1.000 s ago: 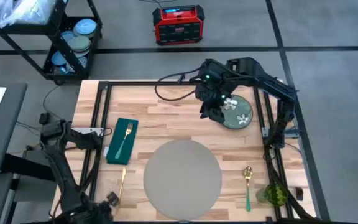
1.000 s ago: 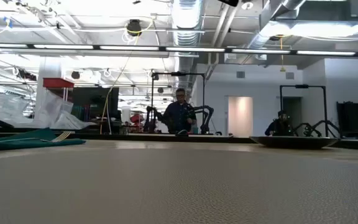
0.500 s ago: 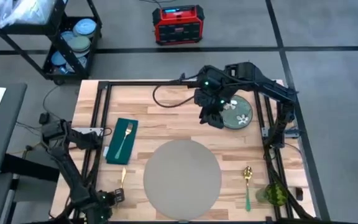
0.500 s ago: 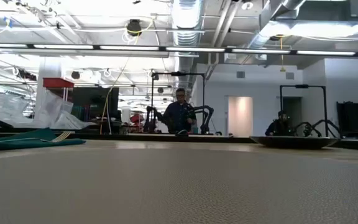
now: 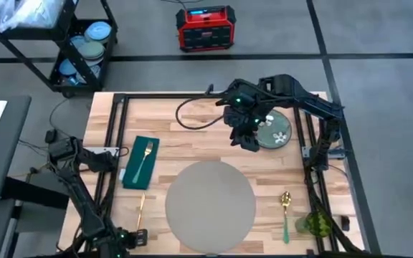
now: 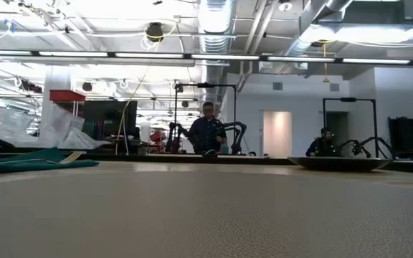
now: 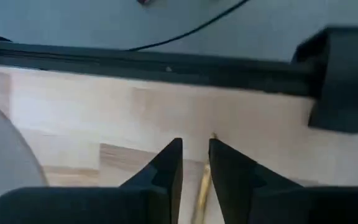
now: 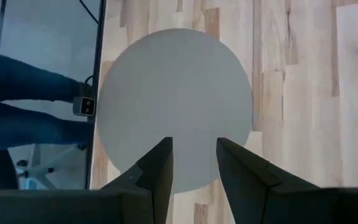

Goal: Set table place
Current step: Put the gold knife on the gray placemat

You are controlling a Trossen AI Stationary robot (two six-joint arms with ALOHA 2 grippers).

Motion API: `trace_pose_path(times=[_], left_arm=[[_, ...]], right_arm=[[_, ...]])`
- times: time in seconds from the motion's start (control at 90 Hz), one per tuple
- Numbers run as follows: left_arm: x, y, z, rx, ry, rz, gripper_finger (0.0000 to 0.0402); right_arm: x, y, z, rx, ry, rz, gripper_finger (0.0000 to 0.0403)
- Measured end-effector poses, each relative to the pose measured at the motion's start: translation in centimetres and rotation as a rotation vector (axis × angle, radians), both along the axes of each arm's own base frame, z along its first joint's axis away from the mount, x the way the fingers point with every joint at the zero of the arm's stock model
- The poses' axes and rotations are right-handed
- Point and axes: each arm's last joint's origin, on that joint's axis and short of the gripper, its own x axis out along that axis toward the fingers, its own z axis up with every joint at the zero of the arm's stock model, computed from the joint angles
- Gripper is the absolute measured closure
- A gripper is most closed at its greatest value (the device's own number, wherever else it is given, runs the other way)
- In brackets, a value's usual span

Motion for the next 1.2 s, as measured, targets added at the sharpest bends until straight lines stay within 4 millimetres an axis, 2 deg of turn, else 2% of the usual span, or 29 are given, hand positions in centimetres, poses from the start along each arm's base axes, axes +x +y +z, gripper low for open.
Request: trace_pose_path(times=[0.322,0.411,0.867,1.011,1.2], left_arm=[[0.3,1.1,-1.8,0.000,0.012,-0.026,0.0338],[0.5,1.4,-2.0,-0.007,0.070,-0.033,0.0338],[1.0,0.3,-2.1,-0.130,0.044,-0.016,0.0338],[0.7,1.0,-3.2,-0.075,0.080,0.001,0.0338],[0.1,2.0,-2.7,-0.027,0.151,0.004,0.0338]], right_arm=[[0.0,0.0,0.0,0.001,0.005,0.001,0.0290],[0.0,0.0,0.0,0.001,0.005,0.001,0.0290],[0.0,0.0,0.0,-0.003,0.002,0.009,0.0290],[0.0,0.2,0.0,0.000,0.002,0.014,0.0290],[0.0,0.4,0.0,-0.003,-0.002,0.030,0.0290]])
